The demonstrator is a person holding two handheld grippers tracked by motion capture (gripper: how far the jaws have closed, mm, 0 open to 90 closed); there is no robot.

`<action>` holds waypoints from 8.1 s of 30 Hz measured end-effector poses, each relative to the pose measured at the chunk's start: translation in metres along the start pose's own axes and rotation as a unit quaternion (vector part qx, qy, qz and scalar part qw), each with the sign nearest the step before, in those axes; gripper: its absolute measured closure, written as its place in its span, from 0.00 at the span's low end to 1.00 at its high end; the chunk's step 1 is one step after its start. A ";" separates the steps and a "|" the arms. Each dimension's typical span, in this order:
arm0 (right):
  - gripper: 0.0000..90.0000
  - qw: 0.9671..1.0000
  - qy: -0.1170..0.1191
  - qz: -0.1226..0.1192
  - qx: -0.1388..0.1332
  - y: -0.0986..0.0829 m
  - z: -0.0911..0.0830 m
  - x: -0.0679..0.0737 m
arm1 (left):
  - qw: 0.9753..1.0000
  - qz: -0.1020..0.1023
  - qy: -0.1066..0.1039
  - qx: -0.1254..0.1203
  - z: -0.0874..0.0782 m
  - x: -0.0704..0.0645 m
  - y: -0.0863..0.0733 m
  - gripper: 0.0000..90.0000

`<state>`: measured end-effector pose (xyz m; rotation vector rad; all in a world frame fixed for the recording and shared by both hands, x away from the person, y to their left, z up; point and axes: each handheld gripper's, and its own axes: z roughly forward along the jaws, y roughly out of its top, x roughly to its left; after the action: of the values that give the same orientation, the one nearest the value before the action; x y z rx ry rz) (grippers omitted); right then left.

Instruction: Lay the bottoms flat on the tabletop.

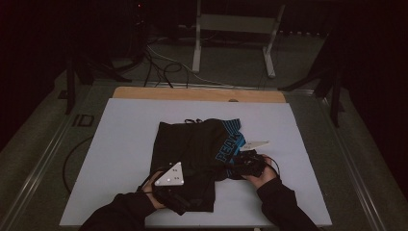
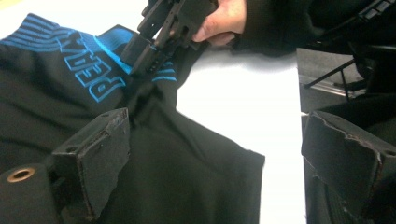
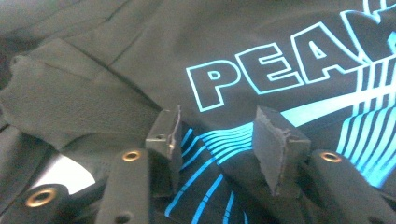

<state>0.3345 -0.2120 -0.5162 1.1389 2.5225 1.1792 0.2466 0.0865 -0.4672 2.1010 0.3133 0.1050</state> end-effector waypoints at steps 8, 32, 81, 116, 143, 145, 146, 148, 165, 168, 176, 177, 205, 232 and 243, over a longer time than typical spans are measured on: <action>0.20 0.996 0.017 0.007 -0.083 0.007 -0.037 -0.005 | 1.000 0.022 -0.017 0.001 0.031 -0.001 0.021 0.20; 0.47 0.999 -0.014 0.020 -0.044 -0.044 -0.073 -0.019 | 0.986 0.058 0.085 0.133 0.107 0.024 0.010 0.73; 0.26 0.995 0.059 -0.011 -0.077 -0.045 -0.118 0.006 | 0.991 0.017 -0.093 0.100 0.049 -0.006 0.008 0.18; 0.15 0.994 0.025 -0.039 -0.100 0.001 -0.062 -0.017 | 0.989 -0.098 0.089 0.061 -0.042 0.084 -0.026 0.05; 0.10 0.995 -0.031 0.028 -0.089 0.047 -0.018 -0.063 | 0.955 -0.210 0.205 0.055 -0.062 0.163 -0.042 0.05; 0.10 0.994 -0.049 0.044 -0.087 0.051 -0.014 -0.067 | 0.951 -0.214 0.215 0.060 -0.061 0.170 -0.043 0.05; 0.10 0.995 -0.040 0.045 -0.083 0.052 -0.012 -0.071 | 0.950 -0.220 0.216 0.059 -0.060 0.173 -0.044 0.05; 0.15 0.995 -0.046 0.046 -0.078 0.055 -0.008 -0.076 | 0.946 -0.231 0.220 0.056 -0.059 0.180 -0.045 0.05; 0.38 0.988 -0.069 0.133 -0.041 0.061 0.028 -0.118 | 0.932 -0.283 0.220 0.058 -0.027 0.218 -0.061 0.27; 0.45 0.987 -0.072 0.139 -0.032 0.062 0.033 -0.120 | 0.929 -0.290 0.221 0.064 -0.022 0.220 -0.066 0.38; 0.85 0.987 -0.082 0.137 -0.009 0.064 0.040 -0.118 | 0.930 -0.284 0.229 0.049 -0.020 0.221 -0.065 0.77; 0.91 0.988 -0.080 0.135 -0.007 0.064 0.040 -0.118 | 0.930 -0.283 0.229 0.045 -0.021 0.220 -0.063 0.83; 0.97 0.982 -0.127 0.128 -0.052 0.093 0.018 -0.121 | 0.937 -0.212 0.276 0.027 -0.026 0.244 -0.002 0.95; 0.97 0.979 -0.149 0.129 -0.057 0.097 0.023 -0.124 | 0.932 -0.212 0.293 0.034 -0.013 0.249 -0.006 0.94; 0.36 0.980 -0.135 0.131 -0.063 0.095 0.024 -0.123 | 0.937 -0.233 0.257 0.032 -0.019 0.246 -0.006 0.24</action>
<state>0.4857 -0.2429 -0.4882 1.5184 2.1157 1.1311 0.4785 0.1701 -0.4747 1.9779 1.1317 0.3655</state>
